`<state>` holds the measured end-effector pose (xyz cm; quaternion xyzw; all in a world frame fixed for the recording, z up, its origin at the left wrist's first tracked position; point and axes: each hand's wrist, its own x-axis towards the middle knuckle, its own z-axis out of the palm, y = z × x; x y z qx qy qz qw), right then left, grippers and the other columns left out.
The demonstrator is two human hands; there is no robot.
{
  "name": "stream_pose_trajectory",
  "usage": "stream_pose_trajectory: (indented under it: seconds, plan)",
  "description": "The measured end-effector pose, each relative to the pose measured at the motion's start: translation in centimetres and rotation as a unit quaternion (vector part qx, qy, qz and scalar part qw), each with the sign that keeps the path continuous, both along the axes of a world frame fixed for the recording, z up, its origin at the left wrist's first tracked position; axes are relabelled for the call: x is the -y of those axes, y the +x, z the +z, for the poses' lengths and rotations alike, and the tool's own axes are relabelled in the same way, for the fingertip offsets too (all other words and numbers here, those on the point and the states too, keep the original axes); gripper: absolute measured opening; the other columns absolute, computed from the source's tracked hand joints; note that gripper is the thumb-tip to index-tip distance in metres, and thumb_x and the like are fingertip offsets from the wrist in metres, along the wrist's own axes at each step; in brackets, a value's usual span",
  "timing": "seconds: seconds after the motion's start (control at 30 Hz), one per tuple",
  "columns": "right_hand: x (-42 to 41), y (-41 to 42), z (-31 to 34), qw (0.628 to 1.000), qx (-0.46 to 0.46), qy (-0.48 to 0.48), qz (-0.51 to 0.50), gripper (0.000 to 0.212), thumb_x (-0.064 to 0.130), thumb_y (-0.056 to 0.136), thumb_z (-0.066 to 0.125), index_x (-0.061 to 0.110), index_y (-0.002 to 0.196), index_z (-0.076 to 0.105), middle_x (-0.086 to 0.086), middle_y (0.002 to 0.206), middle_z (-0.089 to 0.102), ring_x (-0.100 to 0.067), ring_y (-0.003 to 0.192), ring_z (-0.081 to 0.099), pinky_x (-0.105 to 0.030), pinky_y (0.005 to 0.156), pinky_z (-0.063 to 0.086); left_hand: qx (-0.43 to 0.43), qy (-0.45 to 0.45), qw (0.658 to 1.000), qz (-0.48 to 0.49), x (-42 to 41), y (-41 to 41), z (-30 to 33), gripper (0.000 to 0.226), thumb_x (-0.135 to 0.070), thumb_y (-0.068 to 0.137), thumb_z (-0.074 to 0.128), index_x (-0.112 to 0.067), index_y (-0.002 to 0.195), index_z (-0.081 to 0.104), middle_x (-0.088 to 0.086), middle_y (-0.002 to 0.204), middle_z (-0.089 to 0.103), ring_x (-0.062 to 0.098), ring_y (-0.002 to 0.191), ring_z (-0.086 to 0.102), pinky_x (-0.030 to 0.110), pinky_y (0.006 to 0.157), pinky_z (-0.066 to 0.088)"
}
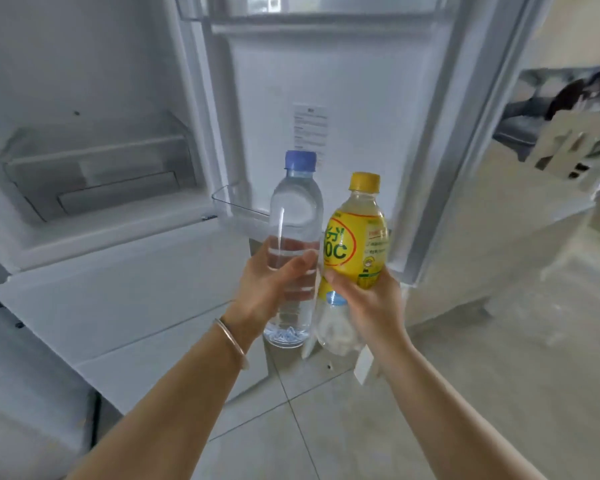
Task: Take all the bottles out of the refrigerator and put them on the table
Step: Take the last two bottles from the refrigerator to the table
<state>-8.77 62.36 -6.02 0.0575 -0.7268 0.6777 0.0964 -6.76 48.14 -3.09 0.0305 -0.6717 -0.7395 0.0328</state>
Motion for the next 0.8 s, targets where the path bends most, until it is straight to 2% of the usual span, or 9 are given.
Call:
stream_pose_trajectory:
  seconds: [0.1,0.23,0.4,0.53,0.67,0.8]
  plan:
    - [-8.7,2.4,-0.8,1.0,0.012,0.0,-0.016,0.034,0.045,0.05,0.073,0.027,0.078,0.069,0.009,0.07,0.072,-0.011,0.07,0.068,-0.035,0.071,0.056,0.0,0.013,1.0,-0.019,-8.1,1.4,-0.6,0.046,-0.028,0.068,0.069,-0.006,0.108,0.061,0.001,0.081,0.075,0.017,0.073,0.074,0.024,0.057,0.056]
    - [-18.3,4.2,-1.3,0.998,0.037,0.001,-0.059,0.038,0.048,0.049,0.071,0.028,0.081,0.069,0.001,0.076,0.074,-0.02,0.077,0.07,-0.048,0.078,0.057,0.006,0.012,0.998,-0.069,-17.8,1.9,-1.4,0.054,-0.024,0.067,0.078,-0.001,0.112,0.058,0.005,0.085,0.074,0.017,0.073,0.073,0.023,0.058,0.056]
    - [-26.4,2.6,-3.1,0.991,0.061,-0.01,-0.115,0.029,0.048,0.047,0.071,0.037,0.075,0.071,0.006,0.07,0.072,-0.02,0.073,0.068,-0.049,0.076,0.057,0.041,0.023,0.995,-0.089,-26.5,-0.2,-3.2,0.055,-0.029,0.069,0.071,-0.002,0.115,0.058,0.012,0.092,0.069,0.015,0.07,0.071,0.024,0.058,0.056]
    - [-30.7,-1.8,-4.4,0.987,0.077,-0.024,-0.139,0.029,0.047,0.046,0.072,0.038,0.073,0.071,0.007,0.068,0.072,-0.021,0.073,0.067,-0.052,0.079,0.056,0.047,0.015,0.994,-0.1,-30.7,-4.7,-4.2,0.044,-0.019,0.078,0.075,-0.001,0.115,0.059,0.011,0.094,0.07,0.013,0.07,0.072,0.024,0.059,0.057]
    - [-33.8,-8.3,-4.8,0.988,0.071,0.01,-0.14,0.026,0.05,0.048,0.07,0.043,0.072,0.069,0.007,0.07,0.072,-0.022,0.078,0.069,-0.051,0.079,0.055,0.038,0.025,0.996,-0.079,-34.2,-11.5,-5.2,0.051,-0.027,0.071,0.074,-0.002,0.112,0.058,0.016,0.096,0.07,0.024,0.078,0.072,0.028,0.061,0.059]
    - [-36.3,-14.7,-4.0,0.987,0.061,0.02,-0.145,0.026,0.049,0.05,0.069,0.042,0.075,0.069,0.003,0.074,0.073,-0.023,0.08,0.07,-0.052,0.079,0.055,0.054,0.035,0.996,-0.058,-37.2,-18.4,-5.7,0.037,-0.016,0.081,0.072,0.0,0.111,0.057,0.024,0.1,0.068,0.033,0.083,0.069,0.029,0.059,0.059]
